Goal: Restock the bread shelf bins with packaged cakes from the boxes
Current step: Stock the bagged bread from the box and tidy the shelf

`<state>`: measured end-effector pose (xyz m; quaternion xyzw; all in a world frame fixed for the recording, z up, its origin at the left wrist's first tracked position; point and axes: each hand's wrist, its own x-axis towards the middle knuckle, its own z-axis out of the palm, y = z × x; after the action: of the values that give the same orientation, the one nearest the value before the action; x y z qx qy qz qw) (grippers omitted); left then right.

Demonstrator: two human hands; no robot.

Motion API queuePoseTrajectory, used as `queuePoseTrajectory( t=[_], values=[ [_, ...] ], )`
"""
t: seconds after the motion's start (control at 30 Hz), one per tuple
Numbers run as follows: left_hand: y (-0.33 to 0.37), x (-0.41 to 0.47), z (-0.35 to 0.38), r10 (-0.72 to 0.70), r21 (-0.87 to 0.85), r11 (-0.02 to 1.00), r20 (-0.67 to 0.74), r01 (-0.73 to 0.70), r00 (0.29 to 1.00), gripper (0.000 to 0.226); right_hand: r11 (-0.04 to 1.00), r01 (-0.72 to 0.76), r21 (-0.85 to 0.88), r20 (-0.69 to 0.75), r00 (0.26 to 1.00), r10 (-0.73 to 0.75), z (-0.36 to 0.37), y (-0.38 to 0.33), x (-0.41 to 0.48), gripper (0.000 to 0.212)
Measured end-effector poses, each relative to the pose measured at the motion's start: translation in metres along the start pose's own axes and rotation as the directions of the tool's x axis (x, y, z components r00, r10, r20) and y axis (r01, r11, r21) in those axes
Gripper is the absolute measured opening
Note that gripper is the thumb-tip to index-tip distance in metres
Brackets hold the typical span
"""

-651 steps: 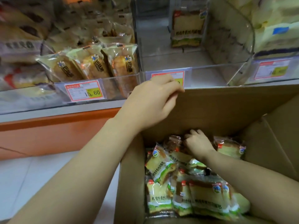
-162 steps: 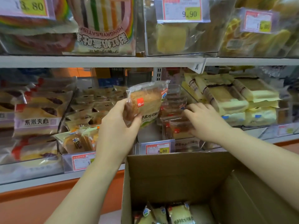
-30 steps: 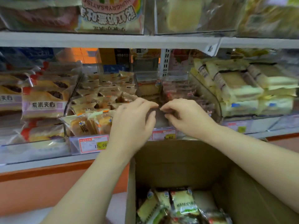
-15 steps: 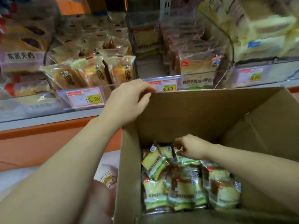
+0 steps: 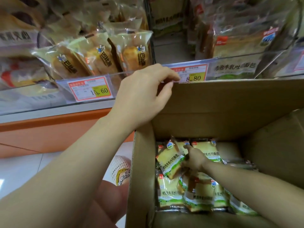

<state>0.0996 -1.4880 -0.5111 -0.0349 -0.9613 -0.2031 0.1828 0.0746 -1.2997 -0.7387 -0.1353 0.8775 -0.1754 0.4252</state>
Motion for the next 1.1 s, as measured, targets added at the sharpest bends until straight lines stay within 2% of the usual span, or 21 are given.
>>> queuePoseTrajectory(
  t=[0.1,0.17,0.23,0.33,0.43,0.5,0.6,0.67,0.73,0.77,0.83,0.9,0.97,1.03,1.1],
  values=[
    [0.000,0.000,0.000,0.003,0.008,1.000,-0.004,-0.003,1.000,0.024,0.994,0.004,0.111,-0.048,0.999,0.001,-0.007,-0.001,-0.007,0.058],
    [0.000,0.000,0.000,0.003,0.026,1.000,0.002,-0.003,1.000,0.024,0.984,0.074,0.162,-0.115,0.992,-0.056,-0.018,-0.005,-0.017,0.034],
    [0.001,0.000,-0.002,0.027,0.065,0.997,0.039,-0.030,0.999,0.026,0.960,0.142,0.242,-0.137,0.984,-0.111,-0.035,-0.010,-0.033,0.021],
    [0.005,0.001,-0.005,0.077,0.109,0.990,0.129,-0.091,0.989,0.025,0.880,0.204,0.429,-0.122,0.978,-0.167,-0.070,-0.012,-0.064,0.021],
    [0.016,0.002,-0.005,0.077,0.016,0.996,0.259,-0.084,0.963,0.033,0.807,0.296,0.511,-0.189,0.955,-0.230,-0.100,-0.010,-0.102,0.028],
    [0.025,0.001,-0.003,0.050,-0.074,0.997,0.386,-0.023,0.921,0.056,0.728,0.354,0.587,-0.245,0.935,-0.257,-0.114,-0.008,-0.125,0.030],
    [0.036,-0.001,0.001,-0.026,-0.146,0.980,0.584,0.137,0.811,0.087,0.610,0.433,0.663,-0.330,0.901,-0.281,-0.126,-0.002,-0.156,0.030],
    [0.042,-0.001,0.005,-0.017,-0.189,0.966,0.632,0.175,0.775,0.080,0.537,0.477,0.696,-0.387,0.879,-0.279,-0.129,0.001,-0.170,0.030],
    [0.049,0.000,0.007,0.026,-0.259,0.950,0.626,0.177,0.779,0.055,0.486,0.506,0.713,-0.423,0.863,-0.277,-0.132,0.002,-0.180,0.032],
    [0.052,0.001,0.007,0.035,-0.277,0.945,0.617,0.175,0.786,0.048,0.504,0.520,0.690,-0.431,0.854,-0.291,-0.134,0.002,-0.183,0.034],
    [0.053,0.002,0.008,0.015,-0.247,0.954,0.606,0.170,0.795,0.046,0.642,0.518,0.565,-0.396,0.853,-0.340,-0.138,0.008,-0.180,0.041],
    [0.052,0.003,0.009,-0.040,-0.106,0.986,0.596,0.127,0.802,0.052,0.808,0.444,0.388,-0.301,0.889,-0.344,-0.143,0.019,-0.168,0.050],
    [0.051,0.002,0.012,-0.088,0.096,0.995,0.587,0.038,0.805,0.057,0.918,0.339,0.206,-0.239,0.927,-0.289,-0.145,0.032,-0.147,0.058],
    [0.049,0.000,0.019,-0.118,0.237,0.971,0.597,-0.033,0.794,0.059,0.963,0.269,0.011,-0.213,0.941,-0.261,-0.141,0.041,-0.120,0.060],
    [0.047,0.000,0.023,-0.139,0.295,0.954,0.611,-0.061,0.780,0.061,0.973,0.218,-0.078,-0.174,0.958,-0.229,-0.131,0.049,-0.092,0.060]
  ],
)
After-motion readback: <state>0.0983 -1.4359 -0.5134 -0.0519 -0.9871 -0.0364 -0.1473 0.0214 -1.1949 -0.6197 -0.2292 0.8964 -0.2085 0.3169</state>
